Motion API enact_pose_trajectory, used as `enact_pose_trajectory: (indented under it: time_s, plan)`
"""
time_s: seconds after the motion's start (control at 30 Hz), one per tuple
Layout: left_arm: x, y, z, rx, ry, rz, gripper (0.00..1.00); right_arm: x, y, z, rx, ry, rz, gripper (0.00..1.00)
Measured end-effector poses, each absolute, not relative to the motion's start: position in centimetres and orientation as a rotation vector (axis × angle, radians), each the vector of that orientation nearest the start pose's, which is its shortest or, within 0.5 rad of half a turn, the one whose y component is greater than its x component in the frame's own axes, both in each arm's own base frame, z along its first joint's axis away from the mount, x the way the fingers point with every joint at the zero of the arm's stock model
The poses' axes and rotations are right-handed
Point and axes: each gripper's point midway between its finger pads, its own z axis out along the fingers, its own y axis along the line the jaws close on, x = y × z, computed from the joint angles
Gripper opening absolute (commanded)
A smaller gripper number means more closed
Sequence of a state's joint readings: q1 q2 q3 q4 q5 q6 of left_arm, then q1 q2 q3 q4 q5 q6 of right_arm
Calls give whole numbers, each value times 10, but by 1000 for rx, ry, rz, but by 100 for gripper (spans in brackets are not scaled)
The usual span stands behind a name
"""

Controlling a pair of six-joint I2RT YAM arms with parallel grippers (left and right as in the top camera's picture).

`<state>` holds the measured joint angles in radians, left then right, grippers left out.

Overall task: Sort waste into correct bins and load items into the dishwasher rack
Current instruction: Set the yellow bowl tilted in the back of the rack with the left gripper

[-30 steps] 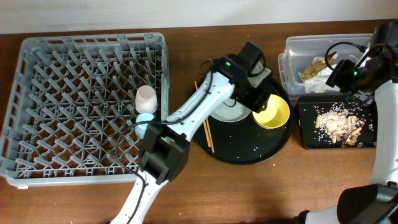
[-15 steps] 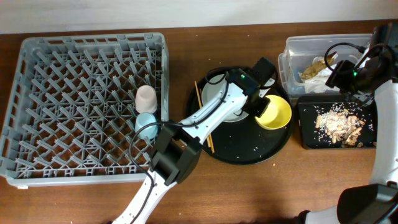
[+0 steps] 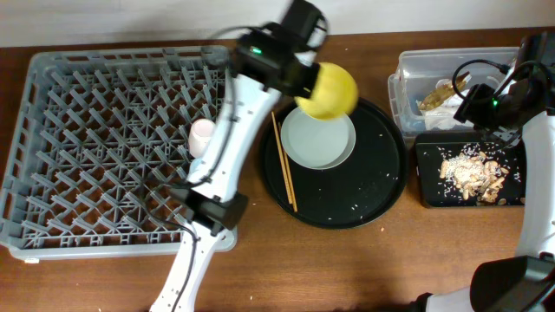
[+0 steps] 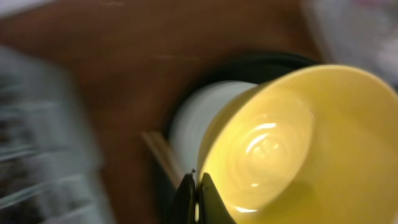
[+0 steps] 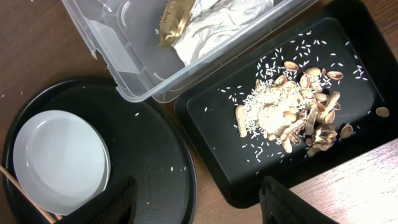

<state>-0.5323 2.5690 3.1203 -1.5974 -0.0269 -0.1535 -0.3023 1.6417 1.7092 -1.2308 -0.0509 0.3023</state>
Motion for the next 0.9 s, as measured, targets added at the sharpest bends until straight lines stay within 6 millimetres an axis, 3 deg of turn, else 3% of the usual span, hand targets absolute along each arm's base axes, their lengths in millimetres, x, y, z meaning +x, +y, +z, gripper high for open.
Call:
enact_pose_trajectory:
  time_s: [0.13, 0.17, 0.27, 0.4, 0.47, 0.57, 0.63, 0.9]
  plan:
    - [510, -141, 237, 181, 2530, 365, 1, 362, -104, 228, 800, 2614, 70, 65]
    - [515, -118, 243, 125, 2497, 472, 1, 362, -104, 228, 799, 2614, 69, 65]
    - [535, -55, 269, -72, 2353, 704, 1, 362, -104, 228, 799, 2614, 69, 66]
    - [542, 5, 287, -264, 2232, 901, 1, 363, -104, 224, 803, 2624, 70, 66]
    - [546, 13, 275, -276, 2224, 988, 1, 366, -105, 214, 812, 2650, 70, 66]
    - [558, 11, 225, -224, 2287, 1073, 1, 367, -105, 210, 815, 2661, 71, 66]
    - [561, 10, 205, -201, 2315, 1101, 0, 367, -105, 209, 816, 2662, 71, 66]
    - [562, 7, 189, -175, 2358, 1085, 0, 367, -105, 210, 815, 2660, 71, 67]
